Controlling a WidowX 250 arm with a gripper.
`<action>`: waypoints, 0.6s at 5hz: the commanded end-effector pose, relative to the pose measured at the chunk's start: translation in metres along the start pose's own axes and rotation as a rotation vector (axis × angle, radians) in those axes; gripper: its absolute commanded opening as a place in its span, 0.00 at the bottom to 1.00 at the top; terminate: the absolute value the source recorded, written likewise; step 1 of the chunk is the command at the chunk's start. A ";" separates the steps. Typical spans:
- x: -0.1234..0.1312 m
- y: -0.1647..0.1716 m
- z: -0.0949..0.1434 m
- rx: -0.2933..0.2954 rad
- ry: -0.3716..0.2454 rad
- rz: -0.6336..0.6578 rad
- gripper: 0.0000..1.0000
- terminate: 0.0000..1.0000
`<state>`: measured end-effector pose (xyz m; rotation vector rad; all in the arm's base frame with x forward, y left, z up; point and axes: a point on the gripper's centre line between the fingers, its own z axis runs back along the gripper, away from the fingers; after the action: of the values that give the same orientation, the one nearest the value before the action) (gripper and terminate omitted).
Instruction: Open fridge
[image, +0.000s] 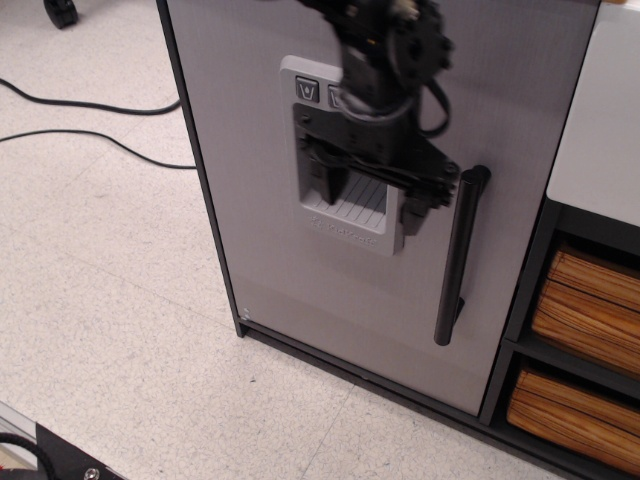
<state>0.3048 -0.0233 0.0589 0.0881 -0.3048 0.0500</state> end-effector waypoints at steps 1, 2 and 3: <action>0.041 -0.031 0.000 -0.016 -0.110 -0.044 1.00 0.00; 0.058 -0.039 -0.004 -0.025 -0.112 -0.080 1.00 0.00; 0.068 -0.047 -0.008 -0.037 -0.123 -0.085 1.00 0.00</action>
<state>0.3690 -0.0639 0.0514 0.0793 -0.3762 -0.0470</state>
